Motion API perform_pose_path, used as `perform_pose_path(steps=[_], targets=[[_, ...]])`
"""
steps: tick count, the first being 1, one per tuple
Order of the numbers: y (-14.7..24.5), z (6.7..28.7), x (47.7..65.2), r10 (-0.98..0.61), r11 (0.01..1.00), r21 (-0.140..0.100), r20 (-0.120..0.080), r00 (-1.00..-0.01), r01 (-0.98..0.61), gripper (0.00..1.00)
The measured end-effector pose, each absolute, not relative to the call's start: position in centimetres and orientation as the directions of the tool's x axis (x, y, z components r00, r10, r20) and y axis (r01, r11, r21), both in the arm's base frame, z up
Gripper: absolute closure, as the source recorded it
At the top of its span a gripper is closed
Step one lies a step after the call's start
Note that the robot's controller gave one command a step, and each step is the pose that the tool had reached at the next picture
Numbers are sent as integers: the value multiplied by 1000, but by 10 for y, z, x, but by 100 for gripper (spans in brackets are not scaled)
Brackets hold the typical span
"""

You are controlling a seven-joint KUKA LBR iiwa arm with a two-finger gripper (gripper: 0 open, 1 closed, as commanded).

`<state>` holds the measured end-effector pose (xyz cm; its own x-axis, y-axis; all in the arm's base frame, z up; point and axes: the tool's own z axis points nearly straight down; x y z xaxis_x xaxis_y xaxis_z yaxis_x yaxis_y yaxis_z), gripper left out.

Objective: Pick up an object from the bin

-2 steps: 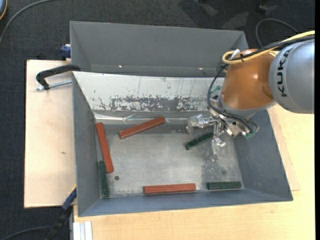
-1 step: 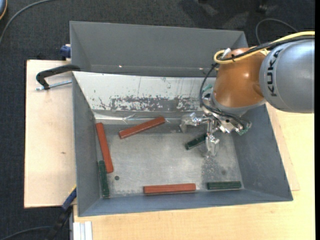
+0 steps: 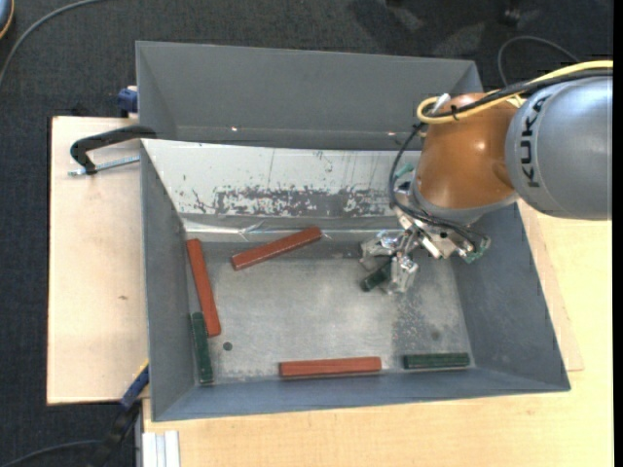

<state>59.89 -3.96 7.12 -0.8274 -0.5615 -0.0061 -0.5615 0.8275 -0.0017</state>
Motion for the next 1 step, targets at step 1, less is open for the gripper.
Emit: perform_pose_path(steps=[1], targets=[[-37,219,580,-621,784,-9,-12,-783,-621,100]])
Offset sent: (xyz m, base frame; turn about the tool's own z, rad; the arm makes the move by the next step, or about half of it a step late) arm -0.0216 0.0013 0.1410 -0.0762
